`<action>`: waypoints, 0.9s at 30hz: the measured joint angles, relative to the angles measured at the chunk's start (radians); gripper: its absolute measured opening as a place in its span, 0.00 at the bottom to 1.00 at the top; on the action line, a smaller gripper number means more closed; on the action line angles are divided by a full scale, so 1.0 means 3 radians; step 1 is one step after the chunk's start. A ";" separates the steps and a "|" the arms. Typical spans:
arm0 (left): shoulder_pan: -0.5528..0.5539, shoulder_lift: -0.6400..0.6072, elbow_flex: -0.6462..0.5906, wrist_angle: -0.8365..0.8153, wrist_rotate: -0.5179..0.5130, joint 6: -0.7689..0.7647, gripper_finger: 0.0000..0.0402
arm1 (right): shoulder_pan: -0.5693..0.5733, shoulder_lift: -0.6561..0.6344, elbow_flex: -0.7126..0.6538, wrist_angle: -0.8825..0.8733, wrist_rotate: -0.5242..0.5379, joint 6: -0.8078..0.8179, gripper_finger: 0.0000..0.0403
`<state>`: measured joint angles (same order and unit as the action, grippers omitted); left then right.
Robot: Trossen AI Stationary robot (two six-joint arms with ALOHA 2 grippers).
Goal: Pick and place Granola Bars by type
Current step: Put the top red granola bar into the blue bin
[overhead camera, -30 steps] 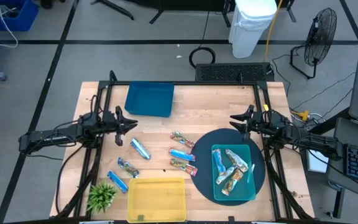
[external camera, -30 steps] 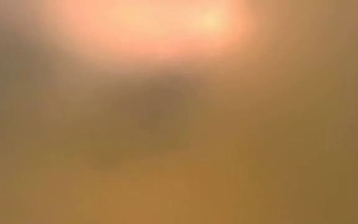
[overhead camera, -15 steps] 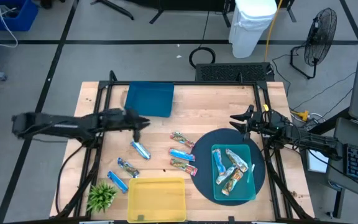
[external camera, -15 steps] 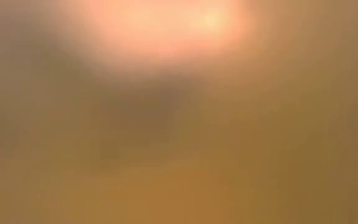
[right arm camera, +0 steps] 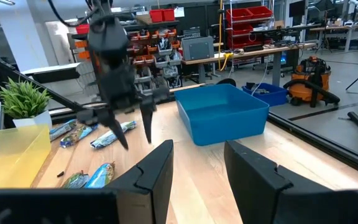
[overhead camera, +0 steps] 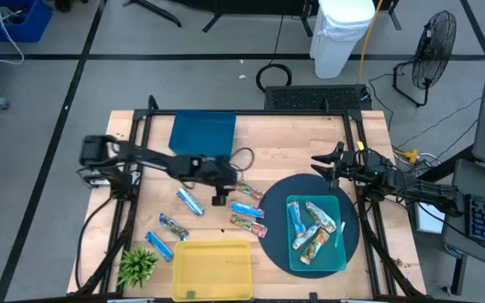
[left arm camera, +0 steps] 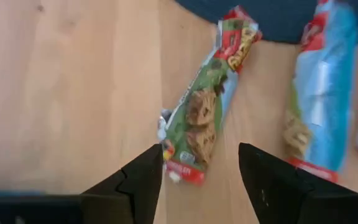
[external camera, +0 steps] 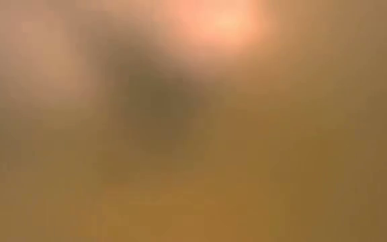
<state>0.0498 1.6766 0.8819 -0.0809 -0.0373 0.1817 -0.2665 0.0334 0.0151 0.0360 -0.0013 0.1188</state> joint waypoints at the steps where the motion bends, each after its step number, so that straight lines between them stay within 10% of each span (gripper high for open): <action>1: 0.0000 0.0097 0.0069 -0.0005 -0.0021 0.0003 0.54 | 0.0000 0.0000 0.0000 0.0000 0.0000 -0.0001 0.33; 21: 0.0032 0.0856 0.0489 0.0090 -0.0140 -0.0148 0.53 | 0.0000 0.0000 0.0000 -0.0005 0.0000 -0.0001 0.33; 27: 0.0005 0.0719 0.0469 0.0047 -0.0143 -0.0125 0.36 | 0.0000 0.0000 0.0000 -0.0005 0.0000 -0.0001 0.33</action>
<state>0.0514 1.8922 1.0225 -0.0669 -0.0803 0.1441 -0.2665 0.0334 0.0151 0.0345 -0.0013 0.1186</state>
